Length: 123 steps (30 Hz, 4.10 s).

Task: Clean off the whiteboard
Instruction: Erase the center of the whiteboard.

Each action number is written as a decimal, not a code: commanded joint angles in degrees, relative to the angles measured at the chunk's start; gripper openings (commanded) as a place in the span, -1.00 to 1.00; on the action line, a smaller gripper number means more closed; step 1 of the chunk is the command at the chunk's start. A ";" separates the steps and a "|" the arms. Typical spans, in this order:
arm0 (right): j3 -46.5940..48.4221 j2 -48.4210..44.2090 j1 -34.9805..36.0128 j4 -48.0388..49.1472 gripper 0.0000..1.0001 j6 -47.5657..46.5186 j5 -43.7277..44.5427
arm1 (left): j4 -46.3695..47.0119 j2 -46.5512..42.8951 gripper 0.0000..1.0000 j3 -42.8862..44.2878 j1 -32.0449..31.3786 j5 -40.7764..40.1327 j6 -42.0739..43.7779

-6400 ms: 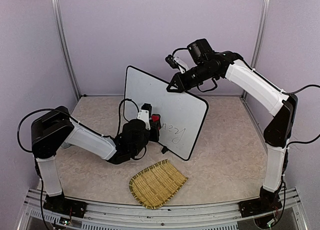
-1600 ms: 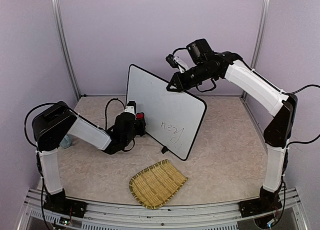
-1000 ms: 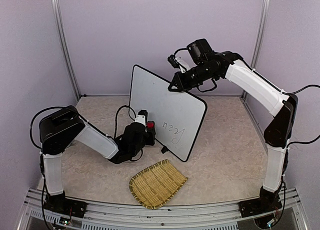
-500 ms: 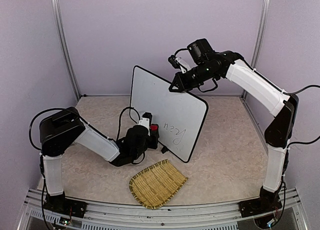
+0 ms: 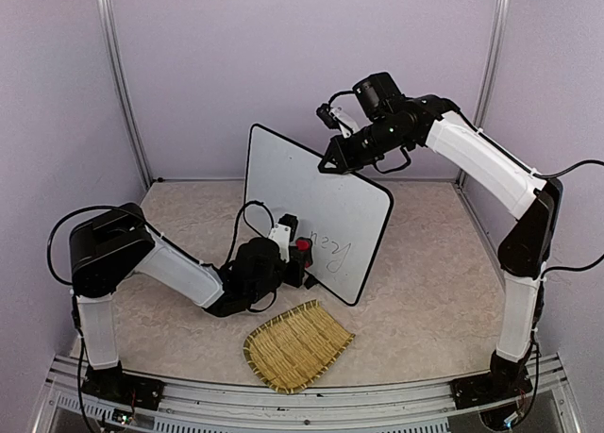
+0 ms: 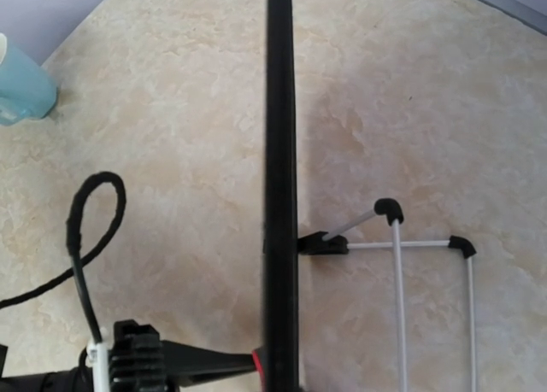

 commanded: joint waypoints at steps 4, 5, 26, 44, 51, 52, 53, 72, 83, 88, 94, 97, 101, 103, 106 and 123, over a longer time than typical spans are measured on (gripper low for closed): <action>-2.28 4.74 4.77 -3.03 -1.00 -2.14 -12.78 | 2.77 -3.75 -0.61 2.17 0.52 3.91 0.77; -2.35 4.66 4.76 -2.94 -1.00 -2.22 -12.78 | 2.39 -4.37 -0.61 1.92 1.40 3.47 0.32; -2.44 5.51 4.78 -2.93 -1.00 -2.40 -12.69 | -0.99 -9.77 -0.60 8.44 4.06 5.25 4.14; -2.74 5.26 4.87 -2.98 -1.00 -2.48 -12.34 | -1.47 -3.61 -0.62 0.03 0.82 7.32 -0.12; -2.95 5.16 4.91 -3.03 -1.00 -2.53 -12.33 | -3.30 -1.74 -0.62 -0.59 0.79 3.96 -1.87; -3.02 5.24 4.88 -3.00 -1.00 -2.61 -12.40 | -3.86 -1.63 -0.63 -0.31 0.95 3.32 -2.02; -2.98 5.25 4.89 -2.98 -1.00 -2.58 -12.42 | -4.07 -1.68 -0.63 -0.18 1.12 2.90 -2.16; -2.70 5.83 5.12 -2.90 -1.00 -2.58 -12.34 | -6.21 -12.42 -0.61 10.40 7.60 3.70 4.10; -1.81 6.65 5.12 -3.23 -1.00 -2.57 -12.51 | -4.88 -9.04 -0.61 7.02 4.84 4.96 2.25; -1.80 6.52 5.21 -3.15 -1.00 -2.49 -12.43 | -3.02 -5.63 -0.62 2.36 4.50 5.06 -1.89; -1.89 6.39 5.29 -3.17 -1.00 -2.48 -12.33 | -2.79 -1.54 -0.62 -0.19 3.46 4.74 -5.03; -1.71 6.34 5.39 -3.21 -1.00 -2.41 -12.34 | -3.47 0.66 -0.63 -0.22 3.00 4.89 -6.15; -1.93 6.22 5.60 -3.22 -1.00 -2.44 -12.27 | -4.01 2.60 -0.63 -0.32 2.94 4.20 -8.60; -2.01 6.21 5.65 -3.27 -1.00 -2.47 -12.25 | -4.19 2.87 -0.63 -0.23 3.11 3.75 -8.62; -2.03 6.18 5.60 -3.26 -1.00 -2.52 -12.23 | -3.93 2.06 -0.63 -0.26 3.53 2.64 -7.82; -1.94 6.37 5.71 -3.21 -1.00 -2.71 -12.12 | -6.05 -1.77 -0.62 4.35 7.12 -9.20 -5.08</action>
